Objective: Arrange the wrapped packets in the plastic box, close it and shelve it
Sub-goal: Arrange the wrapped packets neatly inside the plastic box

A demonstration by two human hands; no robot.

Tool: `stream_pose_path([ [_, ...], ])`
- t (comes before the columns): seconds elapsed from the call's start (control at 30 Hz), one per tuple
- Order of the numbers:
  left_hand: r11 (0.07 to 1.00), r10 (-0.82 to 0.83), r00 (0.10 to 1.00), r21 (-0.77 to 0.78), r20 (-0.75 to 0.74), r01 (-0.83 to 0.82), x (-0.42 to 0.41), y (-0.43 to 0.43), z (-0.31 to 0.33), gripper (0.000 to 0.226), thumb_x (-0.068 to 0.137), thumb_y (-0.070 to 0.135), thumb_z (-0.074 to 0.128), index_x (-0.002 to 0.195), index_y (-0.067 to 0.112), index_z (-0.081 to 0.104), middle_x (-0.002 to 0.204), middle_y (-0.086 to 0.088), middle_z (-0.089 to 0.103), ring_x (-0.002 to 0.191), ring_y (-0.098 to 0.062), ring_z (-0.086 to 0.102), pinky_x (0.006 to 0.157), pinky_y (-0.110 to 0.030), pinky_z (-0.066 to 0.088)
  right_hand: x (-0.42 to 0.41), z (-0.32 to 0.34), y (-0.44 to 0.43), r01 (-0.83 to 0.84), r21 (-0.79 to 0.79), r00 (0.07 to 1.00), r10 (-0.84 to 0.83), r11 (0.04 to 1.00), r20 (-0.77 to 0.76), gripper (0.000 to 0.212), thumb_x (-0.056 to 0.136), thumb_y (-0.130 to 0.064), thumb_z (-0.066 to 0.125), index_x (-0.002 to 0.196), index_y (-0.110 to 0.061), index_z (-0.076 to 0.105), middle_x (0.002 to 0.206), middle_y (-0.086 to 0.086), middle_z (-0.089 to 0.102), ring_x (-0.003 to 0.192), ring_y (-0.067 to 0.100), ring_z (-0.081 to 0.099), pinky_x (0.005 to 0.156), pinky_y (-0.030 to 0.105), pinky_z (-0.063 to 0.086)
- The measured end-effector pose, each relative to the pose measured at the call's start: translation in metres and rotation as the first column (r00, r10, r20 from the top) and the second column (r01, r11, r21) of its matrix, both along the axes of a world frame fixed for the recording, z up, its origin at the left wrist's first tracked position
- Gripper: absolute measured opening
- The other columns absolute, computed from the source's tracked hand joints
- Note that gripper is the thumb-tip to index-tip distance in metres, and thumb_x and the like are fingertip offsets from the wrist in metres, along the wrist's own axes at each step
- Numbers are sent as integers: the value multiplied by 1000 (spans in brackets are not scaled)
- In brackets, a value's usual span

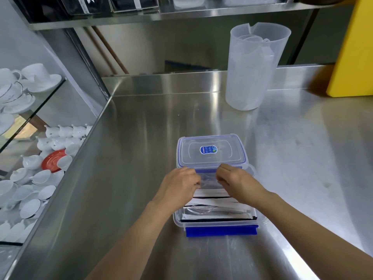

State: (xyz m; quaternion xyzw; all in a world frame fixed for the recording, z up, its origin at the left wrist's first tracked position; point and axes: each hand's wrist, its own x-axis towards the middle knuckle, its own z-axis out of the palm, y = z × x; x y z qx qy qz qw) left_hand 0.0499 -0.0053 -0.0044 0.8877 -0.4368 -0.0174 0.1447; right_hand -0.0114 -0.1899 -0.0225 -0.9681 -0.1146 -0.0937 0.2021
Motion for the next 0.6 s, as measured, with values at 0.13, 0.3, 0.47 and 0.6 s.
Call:
stream_pose_path([
  [0.13, 1000, 28, 998, 13, 56, -29, -5, -8, -8, 22, 56, 16, 88, 69, 14, 70, 62, 1, 64, 58, -20, 63, 49, -24, 48, 3, -9, 4, -1, -71, 999, 5, 997, 45, 37, 45, 14, 82, 66, -7, 61, 62, 9, 65, 47, 25, 60, 42, 22, 47],
  [0.3, 992, 48, 997, 111, 67, -55, -6, -12, -9, 32, 39, 11, 91, 54, 15, 64, 52, 3, 56, 49, -17, 57, 38, -17, 36, 2, -8, 8, -33, -113, 997, 40, 993, 66, 41, 34, 7, 88, 65, -10, 67, 59, 4, 70, 45, 21, 62, 40, 17, 46],
  [0.47, 981, 52, 993, 178, 109, -71, -5, -15, -12, 33, 31, 5, 88, 47, 18, 62, 45, 4, 53, 45, -17, 54, 35, -16, 34, 6, -18, 9, -47, -123, 999, 50, 991, 21, 37, 40, 4, 89, 65, -10, 67, 59, 5, 68, 43, 22, 62, 38, 16, 45],
  [0.6, 979, 42, 991, 194, 131, -67, -4, -15, -15, 33, 30, 3, 86, 47, 17, 61, 44, 3, 54, 44, -18, 54, 35, -18, 38, 4, -16, 9, -72, -102, 997, 75, 992, 32, 33, 46, 2, 87, 70, -10, 68, 64, 6, 69, 50, 23, 64, 45, 20, 50],
])
